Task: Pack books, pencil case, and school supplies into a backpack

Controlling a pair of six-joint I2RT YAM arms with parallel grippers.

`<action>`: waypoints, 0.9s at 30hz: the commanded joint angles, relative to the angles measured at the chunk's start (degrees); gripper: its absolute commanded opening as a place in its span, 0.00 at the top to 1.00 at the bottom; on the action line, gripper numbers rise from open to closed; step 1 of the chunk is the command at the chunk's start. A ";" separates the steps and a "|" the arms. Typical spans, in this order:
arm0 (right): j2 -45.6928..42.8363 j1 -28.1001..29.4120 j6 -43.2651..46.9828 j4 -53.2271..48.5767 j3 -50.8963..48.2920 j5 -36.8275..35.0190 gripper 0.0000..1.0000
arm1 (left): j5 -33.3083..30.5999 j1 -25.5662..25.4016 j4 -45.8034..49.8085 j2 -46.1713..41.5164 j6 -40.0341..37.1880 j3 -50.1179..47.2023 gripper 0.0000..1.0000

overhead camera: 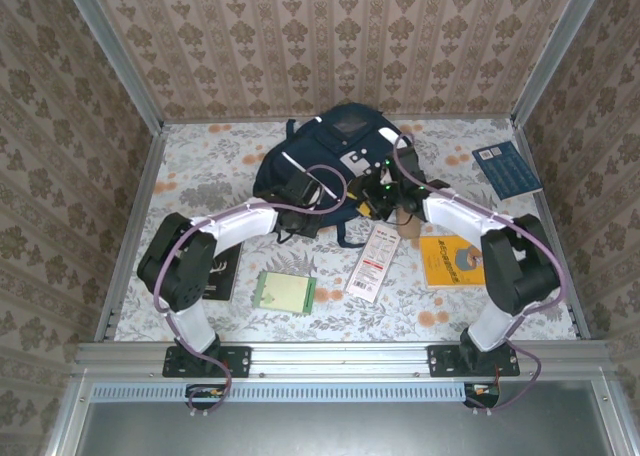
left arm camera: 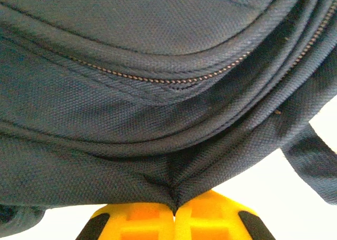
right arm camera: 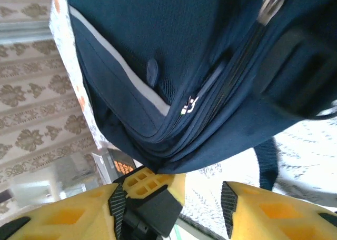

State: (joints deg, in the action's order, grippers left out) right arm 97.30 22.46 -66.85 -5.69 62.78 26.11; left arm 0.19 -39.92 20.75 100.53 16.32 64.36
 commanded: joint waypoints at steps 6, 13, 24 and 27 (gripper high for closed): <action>6.23 3.12 -6.28 1.79 0.73 -0.37 0.48 | 6.13 -2.17 -3.37 -2.99 2.15 0.30 1.00; 8.71 3.16 -7.44 4.73 0.52 -2.09 0.66 | 5.97 -3.26 -1.55 -3.13 1.09 1.37 1.00; 2.36 -1.01 -1.52 -2.56 0.33 -8.13 1.00 | 0.70 1.09 4.33 -3.21 0.39 2.03 1.00; 0.19 -3.06 0.20 -3.76 0.05 -7.86 1.00 | 0.12 3.35 5.02 -3.19 -0.53 1.94 1.00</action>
State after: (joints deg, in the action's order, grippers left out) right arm 102.08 21.89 -69.12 -7.27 63.09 21.76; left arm 3.25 -39.03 22.31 99.31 17.10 65.04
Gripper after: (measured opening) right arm 0.062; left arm 0.045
